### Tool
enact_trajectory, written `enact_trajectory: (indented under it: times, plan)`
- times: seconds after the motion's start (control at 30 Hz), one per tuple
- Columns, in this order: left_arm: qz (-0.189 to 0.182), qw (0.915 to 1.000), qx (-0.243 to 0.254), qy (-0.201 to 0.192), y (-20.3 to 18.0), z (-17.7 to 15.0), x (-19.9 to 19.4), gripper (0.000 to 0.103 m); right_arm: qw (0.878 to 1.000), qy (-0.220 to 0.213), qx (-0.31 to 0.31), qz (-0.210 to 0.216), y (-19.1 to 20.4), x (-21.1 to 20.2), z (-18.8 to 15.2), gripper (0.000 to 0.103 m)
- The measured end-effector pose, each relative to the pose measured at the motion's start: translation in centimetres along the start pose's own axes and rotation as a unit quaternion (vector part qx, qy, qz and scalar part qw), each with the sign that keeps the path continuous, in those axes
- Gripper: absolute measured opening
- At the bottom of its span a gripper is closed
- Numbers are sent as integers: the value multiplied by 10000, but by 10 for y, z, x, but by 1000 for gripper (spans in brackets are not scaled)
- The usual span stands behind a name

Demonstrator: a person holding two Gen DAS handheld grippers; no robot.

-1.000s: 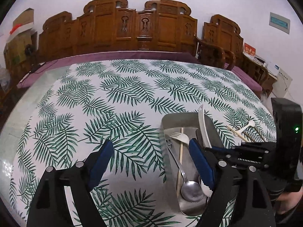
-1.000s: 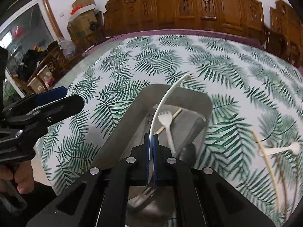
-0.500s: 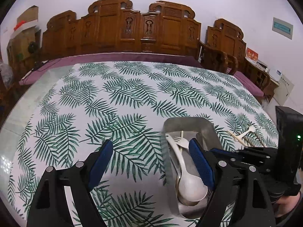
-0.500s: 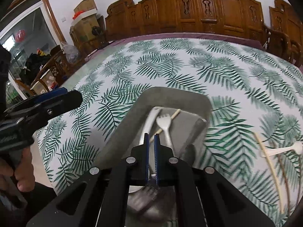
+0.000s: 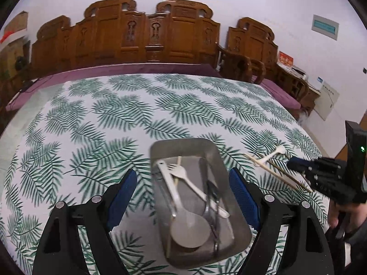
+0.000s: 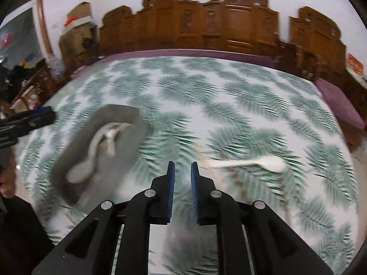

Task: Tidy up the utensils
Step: 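Grasp a wooden chopstick from the table with the right gripper, then grasp the white plastic spoon by its handle with the left gripper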

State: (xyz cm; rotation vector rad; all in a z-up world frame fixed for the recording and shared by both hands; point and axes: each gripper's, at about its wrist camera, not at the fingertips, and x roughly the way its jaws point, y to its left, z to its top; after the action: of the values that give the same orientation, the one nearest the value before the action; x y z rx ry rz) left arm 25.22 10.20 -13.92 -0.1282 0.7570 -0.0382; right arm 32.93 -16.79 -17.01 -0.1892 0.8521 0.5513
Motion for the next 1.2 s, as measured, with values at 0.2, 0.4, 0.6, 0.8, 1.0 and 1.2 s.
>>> enact_trajectory:
  times: [0.2,0.4,0.6,0.8,1.0,1.2]
  plan:
    - [-93,9998,169,73,-22,-4,6,78,9995,247,109,-165,-38,8,-20,16]
    - [-211,9995,223,114,-39,-8,12,78,9981,617,31,-16,-35,34,-36,16]
    - [-215,9993,229,213,-52,-15,18,78,9962,864,-112,93,-30,54,-40,17]
    - [-242,9989,297,269,-64,-20,23,78,9939,921,-612,-12,-18,54,-42,7]
    - [-280,9980,491,271,-79,-22,20,78,9952,793,-529,206,-22,33,-48,6]
    - [-449,9962,682,295,-97,-15,9,78,9981,471,-201,338,-42,-8,-46,6]
